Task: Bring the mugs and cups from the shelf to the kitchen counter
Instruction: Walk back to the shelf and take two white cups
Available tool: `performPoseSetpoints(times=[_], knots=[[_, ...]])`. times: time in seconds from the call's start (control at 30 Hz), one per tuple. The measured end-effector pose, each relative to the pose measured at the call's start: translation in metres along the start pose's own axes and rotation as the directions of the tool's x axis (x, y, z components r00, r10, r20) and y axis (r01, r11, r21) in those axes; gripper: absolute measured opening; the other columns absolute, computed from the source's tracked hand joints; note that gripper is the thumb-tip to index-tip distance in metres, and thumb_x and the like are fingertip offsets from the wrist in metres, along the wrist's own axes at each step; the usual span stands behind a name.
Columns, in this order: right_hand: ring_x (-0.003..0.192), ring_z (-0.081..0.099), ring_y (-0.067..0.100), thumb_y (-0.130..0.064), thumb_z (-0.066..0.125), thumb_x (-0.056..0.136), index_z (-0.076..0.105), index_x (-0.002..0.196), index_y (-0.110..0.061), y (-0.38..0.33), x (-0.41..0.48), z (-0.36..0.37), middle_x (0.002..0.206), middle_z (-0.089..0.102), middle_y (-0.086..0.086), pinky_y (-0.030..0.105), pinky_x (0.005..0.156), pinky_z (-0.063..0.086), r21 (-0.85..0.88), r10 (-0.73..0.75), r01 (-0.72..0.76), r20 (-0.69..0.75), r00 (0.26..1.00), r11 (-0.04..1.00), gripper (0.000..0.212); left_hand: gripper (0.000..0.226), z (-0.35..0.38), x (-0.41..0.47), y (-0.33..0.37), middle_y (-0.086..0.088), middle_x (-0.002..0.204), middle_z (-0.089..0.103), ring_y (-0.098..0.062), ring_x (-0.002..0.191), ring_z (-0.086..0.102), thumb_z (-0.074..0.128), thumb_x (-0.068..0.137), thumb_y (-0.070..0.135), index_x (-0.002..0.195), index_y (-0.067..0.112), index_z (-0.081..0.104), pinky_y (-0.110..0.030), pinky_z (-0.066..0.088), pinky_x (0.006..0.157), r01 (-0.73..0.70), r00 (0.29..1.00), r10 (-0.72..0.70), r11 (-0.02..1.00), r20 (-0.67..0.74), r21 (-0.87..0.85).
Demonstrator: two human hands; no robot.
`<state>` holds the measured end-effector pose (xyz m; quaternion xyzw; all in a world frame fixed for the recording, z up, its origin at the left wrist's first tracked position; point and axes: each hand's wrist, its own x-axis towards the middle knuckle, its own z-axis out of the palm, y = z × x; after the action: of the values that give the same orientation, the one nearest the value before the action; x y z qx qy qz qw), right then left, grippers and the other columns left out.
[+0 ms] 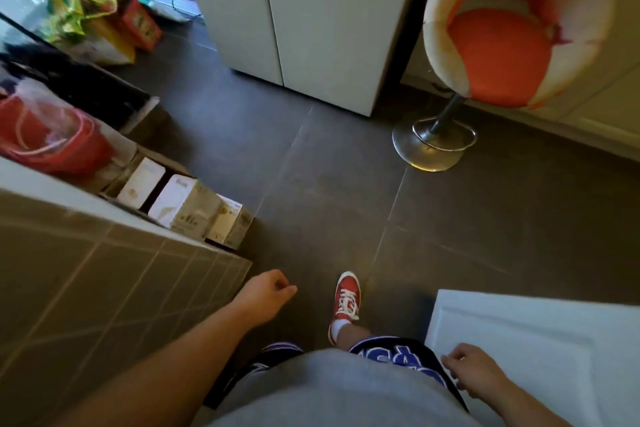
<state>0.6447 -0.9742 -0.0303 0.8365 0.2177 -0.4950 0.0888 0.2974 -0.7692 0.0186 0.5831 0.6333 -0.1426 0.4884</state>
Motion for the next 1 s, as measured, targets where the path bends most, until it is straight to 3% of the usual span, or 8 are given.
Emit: performPoseSetpoints(times=[0.2,0.33,0.5,0.67,0.8,1.0], knots=[[0.068,0.056,0.022,-0.030,0.064,0.088,0.057,0.075,-0.012,-0.130,0.043,-0.095,0.073,0.060,0.008,0.030,0.065,0.044,-0.049,-0.199,0.202,0.048,0.979,0.978,0.024,0.019,-0.043,0.031,0.005,0.008,0.091,0.065,-0.006,0.082,0.063,0.060,0.090,0.041,0.104,0.027,0.060,-0.024,0.053,0.072,0.119,0.993,-0.120,0.992,-0.024,-0.043],[0.075,0.061,0.020,-0.035,0.062,0.088,0.063,0.083,-0.013,-0.233,0.069,-0.132,0.080,0.066,0.006,0.030,0.065,0.046,-0.147,-0.339,0.346,0.067,0.938,0.927,0.022,0.013,-0.070,0.043,-0.007,0.007,0.093,0.064,-0.007,0.082,0.063,0.059,0.090,0.040,0.098,0.030,0.059,-0.021,0.050,0.068,0.247,0.967,-0.252,0.962,-0.031,-0.114],[0.072,0.063,0.023,-0.034,0.068,0.083,0.064,0.078,-0.009,-0.357,0.102,-0.155,0.074,0.068,0.006,0.029,0.065,0.046,-0.223,-0.473,0.469,0.038,0.880,0.854,0.026,0.015,-0.104,0.074,-0.018,0.006,0.096,0.064,-0.006,0.085,0.063,0.060,0.090,0.039,0.100,0.028,0.060,-0.022,0.050,0.071,0.349,0.934,-0.357,0.913,0.003,-0.209],[0.064,0.061,0.023,-0.032,0.068,0.082,0.062,0.075,-0.009,-0.445,0.128,-0.180,0.066,0.065,0.004,0.028,0.062,0.046,-0.260,-0.489,0.484,0.053,0.871,0.835,0.025,0.012,-0.148,0.130,-0.009,0.007,0.089,0.063,-0.005,0.080,0.060,0.060,0.091,0.040,0.092,0.029,0.059,-0.019,0.044,0.062,0.399,0.910,-0.415,0.877,-0.003,-0.267],[0.064,0.059,0.019,-0.032,0.066,0.084,0.062,0.074,-0.011,-0.489,0.140,-0.218,0.068,0.066,0.003,0.027,0.059,0.042,-0.303,-0.457,0.446,0.037,0.888,0.842,0.023,0.016,-0.202,0.175,0.017,0.004,0.093,0.065,-0.008,0.082,0.062,0.059,0.091,0.040,0.099,0.026,0.063,-0.025,0.050,0.072,0.355,0.925,-0.377,0.893,-0.031,-0.276],[0.072,0.065,0.021,-0.033,0.064,0.087,0.064,0.077,-0.014,-0.529,0.165,-0.272,0.075,0.069,0.004,0.033,0.069,0.052,-0.295,-0.364,0.347,-0.002,0.931,0.890,0.021,0.021,-0.299,0.245,0.082,0.003,0.093,0.067,-0.010,0.082,0.064,0.059,0.090,0.043,0.099,0.025,0.062,-0.029,0.055,0.075,0.266,0.942,-0.311,0.922,-0.128,-0.281]])
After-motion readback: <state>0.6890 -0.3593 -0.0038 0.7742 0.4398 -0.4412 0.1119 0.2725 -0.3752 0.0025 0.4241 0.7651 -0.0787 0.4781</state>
